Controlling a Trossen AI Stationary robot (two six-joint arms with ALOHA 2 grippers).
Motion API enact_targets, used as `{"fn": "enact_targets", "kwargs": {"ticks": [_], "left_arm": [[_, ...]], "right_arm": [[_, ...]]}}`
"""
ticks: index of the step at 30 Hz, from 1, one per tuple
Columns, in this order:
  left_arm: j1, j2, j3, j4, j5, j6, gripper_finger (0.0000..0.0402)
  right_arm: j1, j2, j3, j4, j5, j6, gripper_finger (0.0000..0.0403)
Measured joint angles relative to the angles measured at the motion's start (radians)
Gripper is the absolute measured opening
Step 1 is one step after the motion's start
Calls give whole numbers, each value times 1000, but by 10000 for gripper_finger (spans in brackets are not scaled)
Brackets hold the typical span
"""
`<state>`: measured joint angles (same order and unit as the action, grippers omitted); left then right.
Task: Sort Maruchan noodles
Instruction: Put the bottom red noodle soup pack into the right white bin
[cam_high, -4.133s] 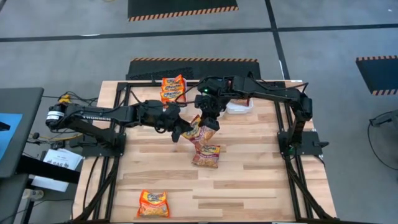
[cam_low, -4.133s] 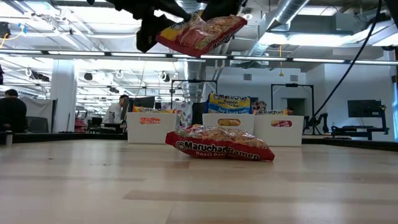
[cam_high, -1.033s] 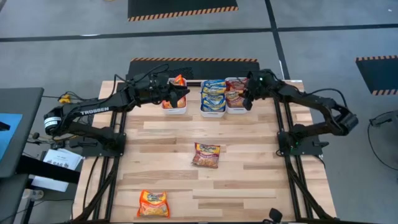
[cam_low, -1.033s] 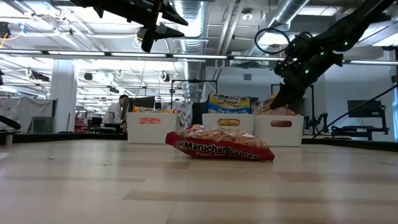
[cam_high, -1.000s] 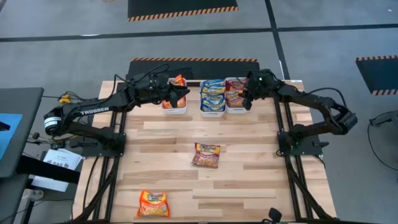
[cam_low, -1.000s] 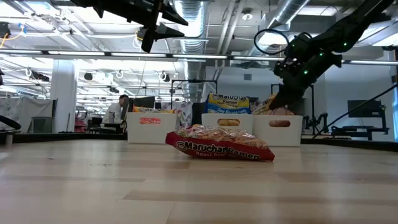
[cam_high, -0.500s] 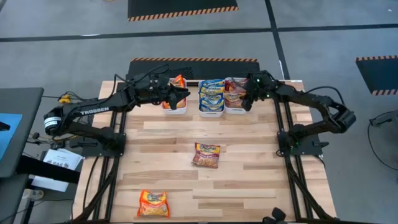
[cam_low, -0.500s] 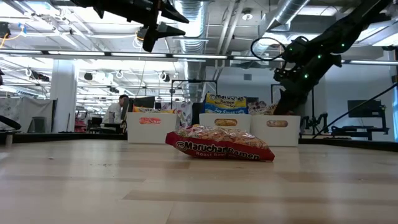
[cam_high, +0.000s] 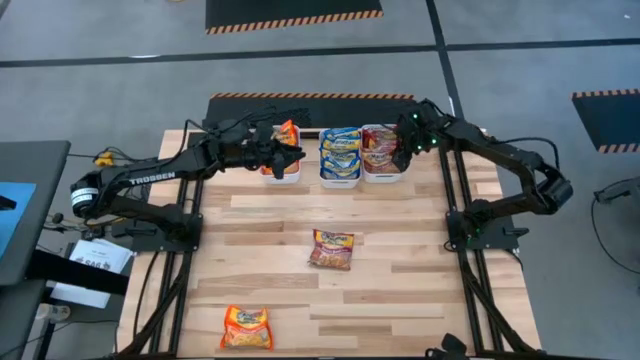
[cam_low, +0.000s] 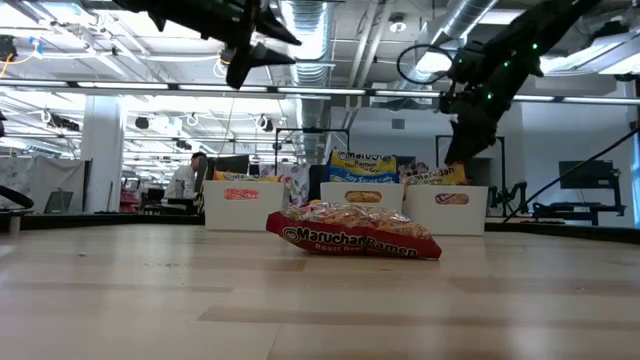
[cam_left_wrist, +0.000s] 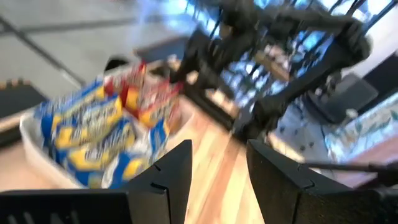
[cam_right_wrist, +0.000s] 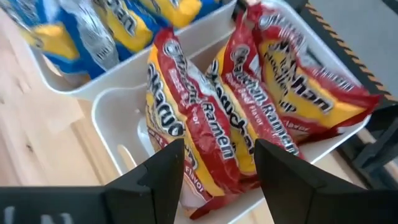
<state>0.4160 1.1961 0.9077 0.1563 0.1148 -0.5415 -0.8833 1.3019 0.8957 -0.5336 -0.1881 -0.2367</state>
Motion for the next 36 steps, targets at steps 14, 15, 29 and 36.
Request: {"fn": "enact_targets", "kwargs": {"ticks": [14, 15, 29, 36], "left_arm": [[30, -179, 0, -290, 263, -47, 140], [26, -200, 0, -317, 261, -52, 140], [-238, -294, 0, -642, 267, -152, 139], [-399, -289, 0, -689, 265, -223, 139]], "right_arm": [[91, -119, 215, -162, -19, 49, 217], [104, -124, 223, -162, -21, 77, 217], [292, -133, 257, -250, -105, 171, 217], [394, -132, 257, -240, -103, 312, 217]]}}
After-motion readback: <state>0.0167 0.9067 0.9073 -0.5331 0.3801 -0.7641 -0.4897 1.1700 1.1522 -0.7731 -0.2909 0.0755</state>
